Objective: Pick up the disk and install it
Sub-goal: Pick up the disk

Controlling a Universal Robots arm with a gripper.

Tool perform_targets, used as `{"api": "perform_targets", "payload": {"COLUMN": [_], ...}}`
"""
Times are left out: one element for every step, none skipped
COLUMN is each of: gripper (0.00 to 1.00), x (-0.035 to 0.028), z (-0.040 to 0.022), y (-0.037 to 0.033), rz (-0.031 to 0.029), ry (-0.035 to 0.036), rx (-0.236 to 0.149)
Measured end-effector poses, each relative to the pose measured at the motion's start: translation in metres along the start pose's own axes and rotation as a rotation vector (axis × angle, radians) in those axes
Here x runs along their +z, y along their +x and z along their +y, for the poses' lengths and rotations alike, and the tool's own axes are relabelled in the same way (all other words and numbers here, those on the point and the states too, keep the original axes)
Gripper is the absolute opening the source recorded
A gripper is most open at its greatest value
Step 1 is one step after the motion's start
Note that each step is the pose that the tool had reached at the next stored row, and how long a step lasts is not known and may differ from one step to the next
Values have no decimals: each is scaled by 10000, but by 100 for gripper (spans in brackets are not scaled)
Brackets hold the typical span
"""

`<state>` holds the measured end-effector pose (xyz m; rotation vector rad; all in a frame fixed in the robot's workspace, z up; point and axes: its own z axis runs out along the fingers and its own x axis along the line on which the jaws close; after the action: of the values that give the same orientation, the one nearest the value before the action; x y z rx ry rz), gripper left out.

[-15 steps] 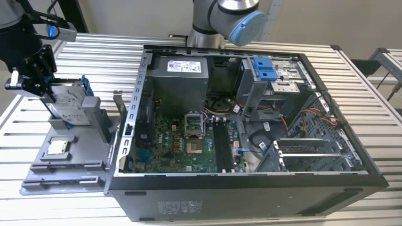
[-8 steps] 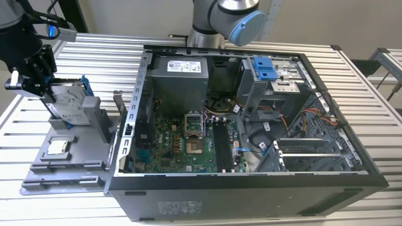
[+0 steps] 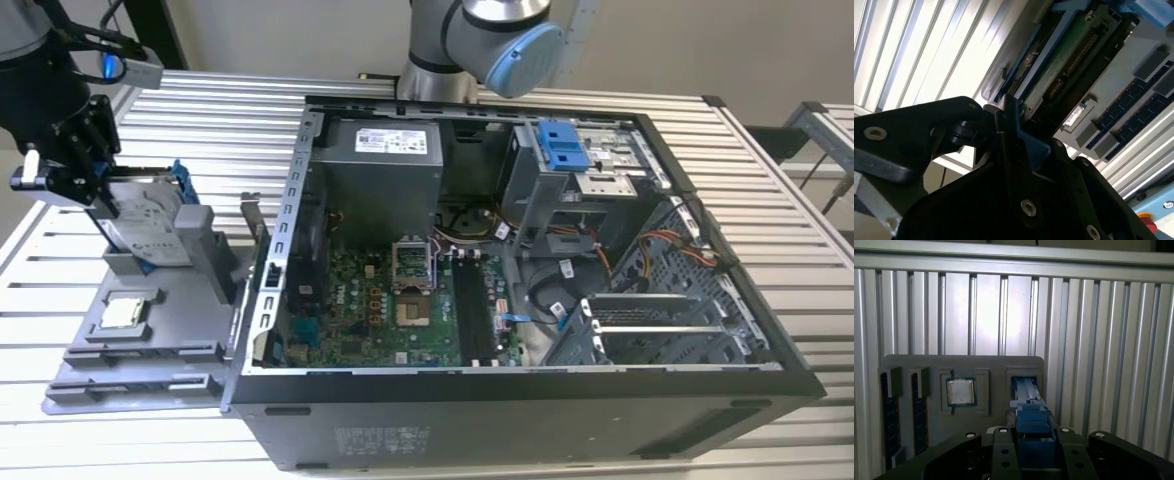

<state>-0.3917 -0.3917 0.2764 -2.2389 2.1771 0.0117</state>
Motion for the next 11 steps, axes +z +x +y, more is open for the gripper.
{"api": "perform_targets", "payload": {"gripper": [0, 0, 0, 0, 0, 0, 0, 0, 0, 0, 0], "x": [1, 1, 1, 0, 1, 0, 1, 0, 0, 0, 0], "z": [0, 0, 0, 0, 0, 0, 0, 0, 0, 0, 0], "y": [1, 1, 3, 5, 5, 5, 5, 5, 6, 6, 6], "rz": [-1, 0, -1, 0, -1, -1, 0, 0, -1, -1, -1], "ry": [1, 1, 1, 1, 1, 1, 1, 1, 2, 2, 2], "rx": [-1, -1, 0, 0, 0, 0, -1, 0, 0, 0, 0]}}
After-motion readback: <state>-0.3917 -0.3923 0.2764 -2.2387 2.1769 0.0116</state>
